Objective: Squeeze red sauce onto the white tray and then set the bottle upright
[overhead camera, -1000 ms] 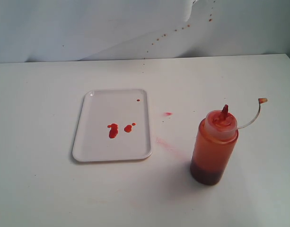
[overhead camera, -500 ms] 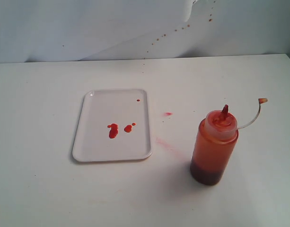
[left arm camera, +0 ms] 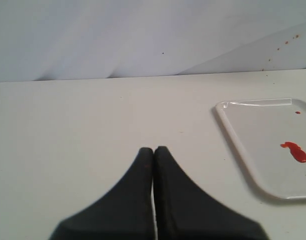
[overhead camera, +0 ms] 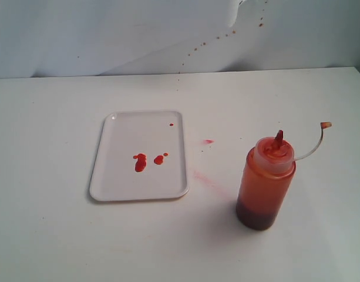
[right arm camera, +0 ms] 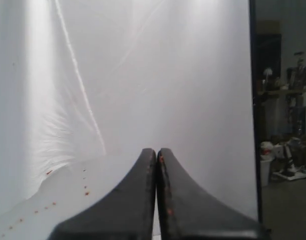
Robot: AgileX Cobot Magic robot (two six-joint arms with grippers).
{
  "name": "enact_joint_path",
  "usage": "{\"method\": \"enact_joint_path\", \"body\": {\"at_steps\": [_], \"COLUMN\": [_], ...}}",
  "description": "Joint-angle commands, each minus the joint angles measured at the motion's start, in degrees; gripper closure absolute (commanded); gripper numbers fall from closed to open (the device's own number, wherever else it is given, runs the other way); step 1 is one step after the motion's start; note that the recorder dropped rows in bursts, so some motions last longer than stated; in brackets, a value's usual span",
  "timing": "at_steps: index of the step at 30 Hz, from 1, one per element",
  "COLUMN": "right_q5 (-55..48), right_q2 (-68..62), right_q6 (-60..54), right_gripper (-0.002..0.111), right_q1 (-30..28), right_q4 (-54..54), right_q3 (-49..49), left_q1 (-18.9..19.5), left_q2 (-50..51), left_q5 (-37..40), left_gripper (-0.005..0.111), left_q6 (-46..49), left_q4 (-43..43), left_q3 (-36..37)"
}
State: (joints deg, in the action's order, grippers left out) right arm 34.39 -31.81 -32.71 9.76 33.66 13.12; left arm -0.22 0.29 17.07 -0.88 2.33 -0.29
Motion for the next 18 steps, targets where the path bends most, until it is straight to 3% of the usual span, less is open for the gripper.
{"method": "enact_joint_path", "body": {"at_steps": [1, 18], "right_q5": [-9.3, -16.8], "right_q2": [9.3, 17.3], "right_q6": [-2.9, -1.0], "right_gripper": [0.108, 0.108], "right_q1": [-7.0, -9.3], "right_q4": [-1.6, -2.8], "right_q3": [0.0, -3.3], "left_q1": [0.3, 0.3], "left_q2": [-0.3, -0.3], "left_q5": [-0.1, -0.1], "left_gripper": [0.107, 0.107], "left_q6": [-0.5, -0.5], "left_q4": [-0.5, -0.5], "left_q3": [0.3, 0.3]}}
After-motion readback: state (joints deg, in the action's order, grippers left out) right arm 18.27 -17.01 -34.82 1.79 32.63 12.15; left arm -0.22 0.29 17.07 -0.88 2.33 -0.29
